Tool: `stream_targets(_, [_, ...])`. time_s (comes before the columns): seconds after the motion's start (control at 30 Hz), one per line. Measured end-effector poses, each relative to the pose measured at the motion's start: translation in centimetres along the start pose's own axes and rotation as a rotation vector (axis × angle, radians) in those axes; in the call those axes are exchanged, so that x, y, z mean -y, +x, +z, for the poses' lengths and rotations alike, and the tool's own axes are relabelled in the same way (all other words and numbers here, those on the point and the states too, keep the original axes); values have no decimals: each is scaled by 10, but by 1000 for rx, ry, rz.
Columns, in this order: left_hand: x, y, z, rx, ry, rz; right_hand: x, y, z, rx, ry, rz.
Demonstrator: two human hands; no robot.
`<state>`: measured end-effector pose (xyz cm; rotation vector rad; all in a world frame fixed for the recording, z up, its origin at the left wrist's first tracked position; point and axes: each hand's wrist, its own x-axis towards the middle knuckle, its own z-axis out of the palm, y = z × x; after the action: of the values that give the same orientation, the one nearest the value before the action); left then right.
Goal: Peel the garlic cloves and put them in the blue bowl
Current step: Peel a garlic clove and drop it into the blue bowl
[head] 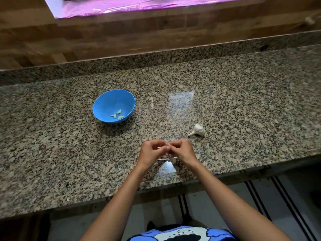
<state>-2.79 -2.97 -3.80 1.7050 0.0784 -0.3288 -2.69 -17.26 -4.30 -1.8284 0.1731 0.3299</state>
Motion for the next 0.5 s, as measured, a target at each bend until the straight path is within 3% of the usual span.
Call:
stream_targets(0.17, [-4, -5, 0, -123, -490, -304, 5, -2, 2, -4, 25, -12])
stream_targets(0.3, [-2, -4, -8, -207, -718, -353, 3, -2, 3, -32, 67, 6])
stream_targets(0.37, [-4, -3, -14, -220, -563, -304, 1, -2, 2, -35, 155, 56])
stream_targets(0.47, [-4, 1, -31, -359, 157, -183, 2, -4, 1, -28, 301, 125])
stream_targets(0.5, [-4, 2, -39, -399, 273, -169, 2, -4, 2, -27, 326, 137])
